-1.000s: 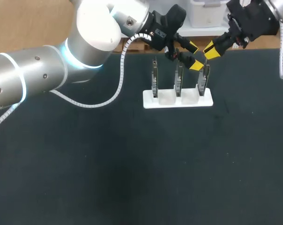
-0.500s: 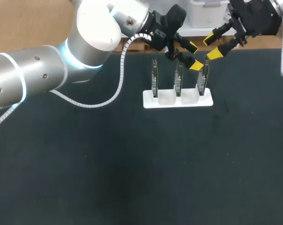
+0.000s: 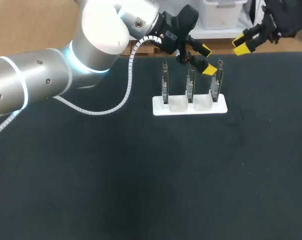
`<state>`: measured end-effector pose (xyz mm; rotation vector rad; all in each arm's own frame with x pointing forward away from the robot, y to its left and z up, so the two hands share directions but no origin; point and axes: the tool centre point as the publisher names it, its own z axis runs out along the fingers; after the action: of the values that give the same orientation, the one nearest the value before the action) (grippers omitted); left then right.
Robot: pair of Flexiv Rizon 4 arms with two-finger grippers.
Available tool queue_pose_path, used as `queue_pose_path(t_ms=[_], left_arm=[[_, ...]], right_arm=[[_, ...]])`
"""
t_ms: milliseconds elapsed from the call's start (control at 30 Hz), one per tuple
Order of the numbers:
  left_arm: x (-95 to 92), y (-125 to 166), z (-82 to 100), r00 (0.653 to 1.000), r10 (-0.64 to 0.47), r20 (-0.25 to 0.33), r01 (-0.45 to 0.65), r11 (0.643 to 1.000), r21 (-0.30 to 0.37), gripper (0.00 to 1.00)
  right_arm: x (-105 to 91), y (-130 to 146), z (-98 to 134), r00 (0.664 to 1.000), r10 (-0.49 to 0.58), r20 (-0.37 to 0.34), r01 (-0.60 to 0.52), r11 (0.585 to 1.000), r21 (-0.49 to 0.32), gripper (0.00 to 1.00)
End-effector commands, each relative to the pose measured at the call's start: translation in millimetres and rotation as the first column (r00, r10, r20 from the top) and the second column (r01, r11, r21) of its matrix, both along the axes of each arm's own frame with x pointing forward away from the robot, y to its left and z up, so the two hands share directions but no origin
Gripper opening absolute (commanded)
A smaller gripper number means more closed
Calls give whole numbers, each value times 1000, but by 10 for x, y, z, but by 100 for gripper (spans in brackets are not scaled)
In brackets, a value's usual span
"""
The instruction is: Pick up the optical module with the left hand, and insert it into the network port with the right hand.
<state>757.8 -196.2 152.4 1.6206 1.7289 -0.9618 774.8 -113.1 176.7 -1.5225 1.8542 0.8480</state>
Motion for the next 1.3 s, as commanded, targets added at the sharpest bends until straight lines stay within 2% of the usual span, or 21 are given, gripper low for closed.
queue_pose_path(t_ms=[33, 333, 733, 1300], left_arm=[[19, -9, 4, 1000, -2, -2, 2, 1000, 4, 100], [19, -9, 4, 1000, -2, -2, 2, 1000, 4, 100], [19, -9, 4, 1000, -2, -2, 2, 1000, 4, 100], [19, -9, 4, 1000, -2, -2, 2, 1000, 4, 100]], right_arm=[[-78, -15, -3, 1000, -15, 12, 15, 1000, 4, 0], [-38, 15, 19, 1000, -8, 23, 8, 1000, 12, 0], [-68, 267, -12, 998, 37, 45, -37, 999, 9, 0], [-87, 392, -81, 997, 70, 24, -70, 998, 1, 0]])
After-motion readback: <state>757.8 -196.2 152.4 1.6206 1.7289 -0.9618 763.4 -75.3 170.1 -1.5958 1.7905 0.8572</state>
